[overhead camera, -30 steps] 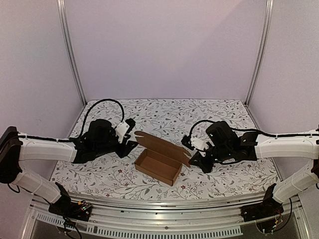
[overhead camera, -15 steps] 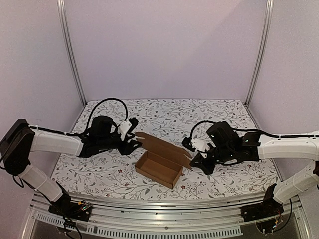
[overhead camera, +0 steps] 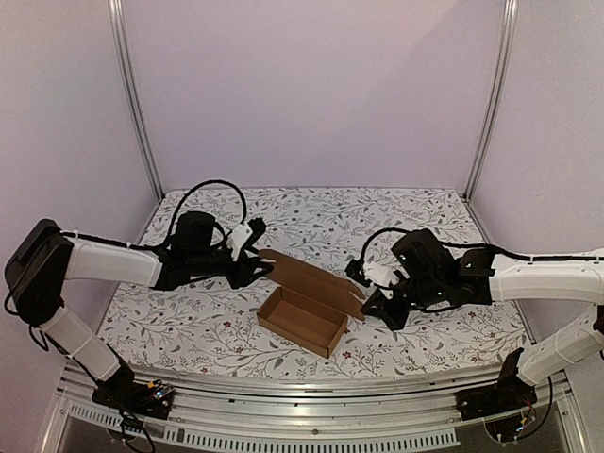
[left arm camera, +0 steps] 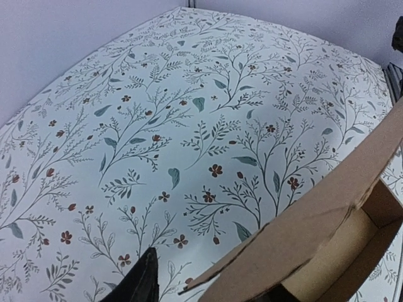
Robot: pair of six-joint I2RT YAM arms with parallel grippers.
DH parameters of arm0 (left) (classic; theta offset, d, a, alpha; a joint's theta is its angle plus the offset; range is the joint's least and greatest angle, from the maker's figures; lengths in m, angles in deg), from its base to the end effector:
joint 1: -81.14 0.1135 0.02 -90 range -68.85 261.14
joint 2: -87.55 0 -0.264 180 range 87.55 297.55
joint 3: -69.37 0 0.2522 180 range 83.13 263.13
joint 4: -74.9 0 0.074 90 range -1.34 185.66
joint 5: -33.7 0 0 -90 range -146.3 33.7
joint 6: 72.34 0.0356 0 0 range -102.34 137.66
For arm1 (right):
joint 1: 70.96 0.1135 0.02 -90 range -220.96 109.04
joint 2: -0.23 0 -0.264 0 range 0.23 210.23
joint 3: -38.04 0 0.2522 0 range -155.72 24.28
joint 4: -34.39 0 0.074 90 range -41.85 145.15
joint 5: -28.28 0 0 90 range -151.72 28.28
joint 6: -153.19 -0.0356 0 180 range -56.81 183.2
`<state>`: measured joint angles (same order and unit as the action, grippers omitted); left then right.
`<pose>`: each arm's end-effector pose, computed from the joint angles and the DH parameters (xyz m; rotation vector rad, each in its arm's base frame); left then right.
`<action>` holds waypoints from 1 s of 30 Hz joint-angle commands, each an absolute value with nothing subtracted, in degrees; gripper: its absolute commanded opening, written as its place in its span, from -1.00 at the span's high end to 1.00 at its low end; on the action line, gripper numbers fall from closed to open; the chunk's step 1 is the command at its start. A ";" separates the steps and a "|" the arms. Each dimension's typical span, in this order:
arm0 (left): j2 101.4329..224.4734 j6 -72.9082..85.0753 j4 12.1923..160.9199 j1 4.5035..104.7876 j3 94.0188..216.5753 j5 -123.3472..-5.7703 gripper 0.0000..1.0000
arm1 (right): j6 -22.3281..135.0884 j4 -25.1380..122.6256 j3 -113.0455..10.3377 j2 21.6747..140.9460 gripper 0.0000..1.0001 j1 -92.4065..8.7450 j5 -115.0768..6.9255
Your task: Fold the paper box
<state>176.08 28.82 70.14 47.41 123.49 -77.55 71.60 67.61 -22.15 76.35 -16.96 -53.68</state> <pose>0.2543 -0.1853 0.1819 1.0124 1.8515 -0.6246 0.1551 0.2219 0.2179 -1.3442 2.0935 0.5200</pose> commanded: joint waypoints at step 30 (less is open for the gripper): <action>168.01 13.11 73.85 41.51 119.61 -65.42 1.00 | 64.59 62.76 -28.94 81.39 1.00 -12.44 -66.92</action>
<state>170.46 18.16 73.17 44.74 120.86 -73.38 67.21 65.91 -26.55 79.56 -14.03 -62.67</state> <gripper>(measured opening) 0.006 0.005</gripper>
